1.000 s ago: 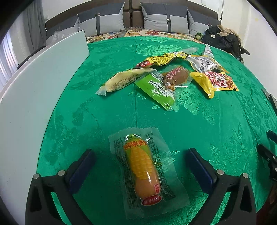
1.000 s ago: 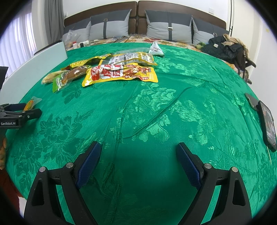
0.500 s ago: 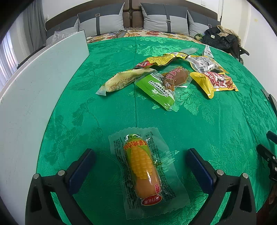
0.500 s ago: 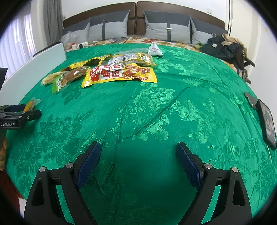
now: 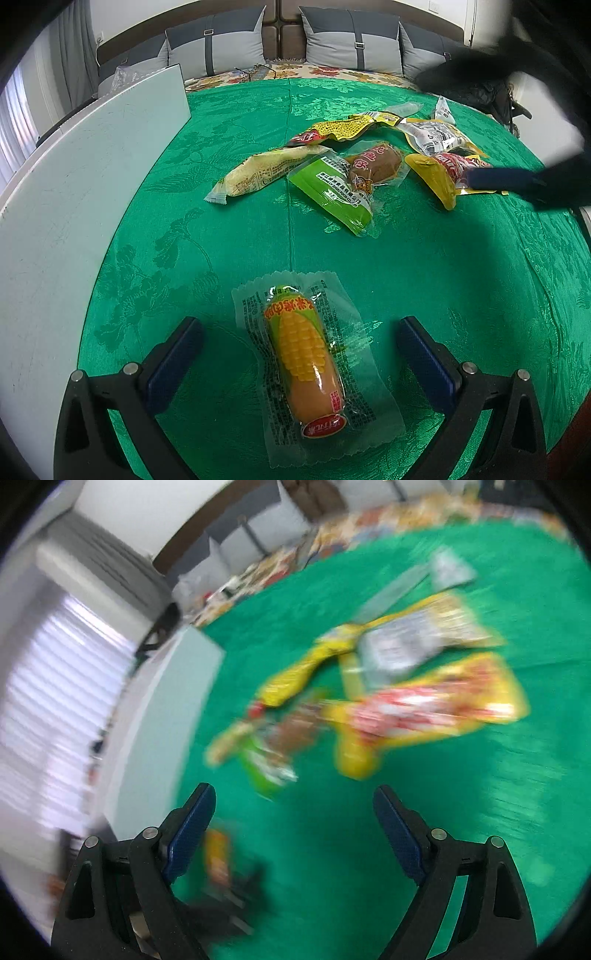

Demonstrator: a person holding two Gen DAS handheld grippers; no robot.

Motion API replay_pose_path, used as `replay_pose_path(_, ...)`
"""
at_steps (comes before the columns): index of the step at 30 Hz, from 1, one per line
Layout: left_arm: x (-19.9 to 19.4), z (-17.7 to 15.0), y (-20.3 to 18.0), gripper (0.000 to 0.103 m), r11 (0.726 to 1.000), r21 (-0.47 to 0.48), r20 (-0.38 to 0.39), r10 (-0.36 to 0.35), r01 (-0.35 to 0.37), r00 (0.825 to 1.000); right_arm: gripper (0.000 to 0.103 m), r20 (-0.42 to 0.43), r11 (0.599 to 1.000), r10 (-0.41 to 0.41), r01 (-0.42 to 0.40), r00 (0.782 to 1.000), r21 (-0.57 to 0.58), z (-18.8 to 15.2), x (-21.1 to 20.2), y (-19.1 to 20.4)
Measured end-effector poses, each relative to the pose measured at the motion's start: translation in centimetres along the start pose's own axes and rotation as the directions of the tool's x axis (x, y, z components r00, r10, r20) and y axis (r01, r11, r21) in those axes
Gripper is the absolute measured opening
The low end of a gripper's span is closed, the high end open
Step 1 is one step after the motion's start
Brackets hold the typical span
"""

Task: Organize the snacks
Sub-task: 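Grasp the green-labelled fish snack pack with the right tool and lift it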

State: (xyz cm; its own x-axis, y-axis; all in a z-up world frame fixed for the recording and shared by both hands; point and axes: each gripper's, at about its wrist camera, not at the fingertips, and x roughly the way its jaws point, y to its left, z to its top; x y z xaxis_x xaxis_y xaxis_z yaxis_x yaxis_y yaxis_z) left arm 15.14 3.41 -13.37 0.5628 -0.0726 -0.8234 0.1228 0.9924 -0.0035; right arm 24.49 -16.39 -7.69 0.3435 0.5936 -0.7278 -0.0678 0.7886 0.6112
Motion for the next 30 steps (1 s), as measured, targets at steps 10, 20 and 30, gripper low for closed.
replay_pose_path(10, 0.0, -0.1, 0.0, 0.103, 1.0, 0.0, 0.0, -0.001, 0.001, 1.0, 0.065, -0.08, 0.97, -0.227, 0.233, 0.971, 0.075, 5.4, 7.8, 1.8)
replay_pose_path(20, 0.0, 0.2, -0.2, 0.103, 1.0, -0.001, 0.001, 0.0, 0.0, 1.0, 0.04, -0.116, 0.871, -0.431, 0.378, 0.895, -0.314, 4.8, 10.8, 4.5)
replay_pose_path(30, 0.1, 0.2, -0.2, 0.103, 1.0, -0.001, 0.002, 0.0, 0.0, 1.0, 0.04, -0.222, 0.768, -0.466, 0.267, 0.857, -0.582, 0.5, 9.9, 4.9)
